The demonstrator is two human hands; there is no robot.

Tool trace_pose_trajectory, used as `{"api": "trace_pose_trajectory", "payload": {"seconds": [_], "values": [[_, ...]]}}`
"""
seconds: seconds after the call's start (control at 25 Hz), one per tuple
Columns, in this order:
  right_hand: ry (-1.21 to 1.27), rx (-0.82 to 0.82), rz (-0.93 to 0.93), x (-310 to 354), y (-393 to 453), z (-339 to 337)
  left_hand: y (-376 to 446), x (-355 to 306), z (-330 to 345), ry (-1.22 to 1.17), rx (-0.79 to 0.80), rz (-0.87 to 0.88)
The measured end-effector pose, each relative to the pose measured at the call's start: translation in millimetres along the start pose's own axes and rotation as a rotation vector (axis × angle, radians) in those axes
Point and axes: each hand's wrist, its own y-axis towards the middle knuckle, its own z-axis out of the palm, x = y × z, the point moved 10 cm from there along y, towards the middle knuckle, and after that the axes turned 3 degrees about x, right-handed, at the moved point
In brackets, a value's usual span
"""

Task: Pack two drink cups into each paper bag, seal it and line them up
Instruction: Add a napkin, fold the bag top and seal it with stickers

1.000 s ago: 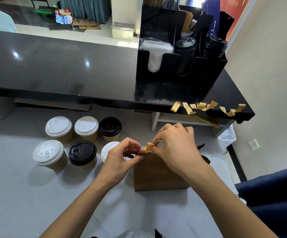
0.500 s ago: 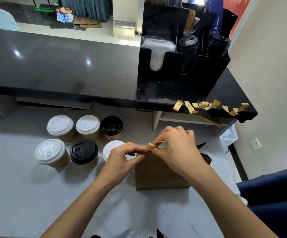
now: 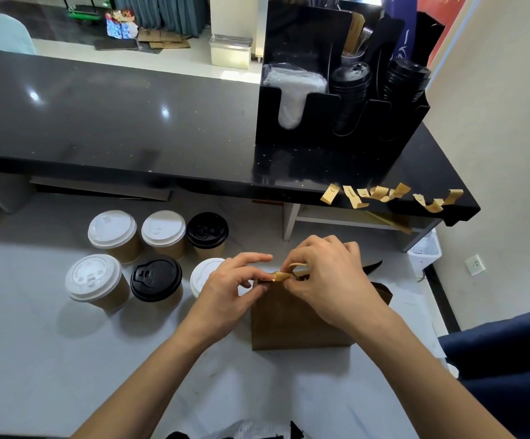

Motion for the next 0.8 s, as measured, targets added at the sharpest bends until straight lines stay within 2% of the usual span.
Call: {"api": "trace_pose_trajectory", "payload": {"seconds": [0.2,0.4,0.8], "values": [[-0.019,0.02,-0.06,4.2,-1.7,2.6,-1.0,0.9,0.3,0.138,0.04,-0.037],[-0.055,0.03,-0.128,7.5,-5.1,2.9,1.7,-6.6,4.8,0.217,0.092,0.022],[-0.115,0.007,-0.234,15.6,-10.8,1.7,3.0,0.3,4.5,0.179,0.116,-0.004]]}}
